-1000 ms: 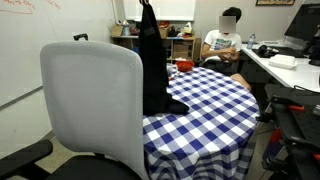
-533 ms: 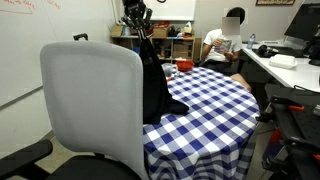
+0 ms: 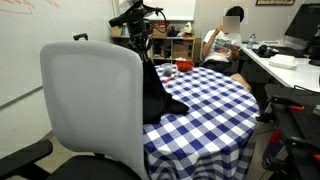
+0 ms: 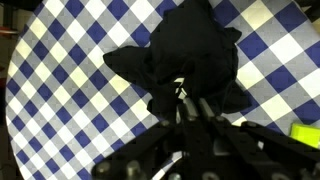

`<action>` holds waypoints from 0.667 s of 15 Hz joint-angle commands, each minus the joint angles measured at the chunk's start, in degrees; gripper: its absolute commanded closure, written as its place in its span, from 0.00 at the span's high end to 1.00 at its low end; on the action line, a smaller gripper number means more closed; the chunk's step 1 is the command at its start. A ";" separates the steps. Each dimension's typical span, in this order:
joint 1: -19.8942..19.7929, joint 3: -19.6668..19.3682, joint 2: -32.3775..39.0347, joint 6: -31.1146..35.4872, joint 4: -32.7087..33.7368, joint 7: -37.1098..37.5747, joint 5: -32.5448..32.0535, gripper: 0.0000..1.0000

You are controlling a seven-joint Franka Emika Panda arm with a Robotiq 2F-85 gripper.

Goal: Put the black cloth on the table

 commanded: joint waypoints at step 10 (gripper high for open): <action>-2.72 0.99 5.66 7.46 2.29 -3.38 2.39 0.99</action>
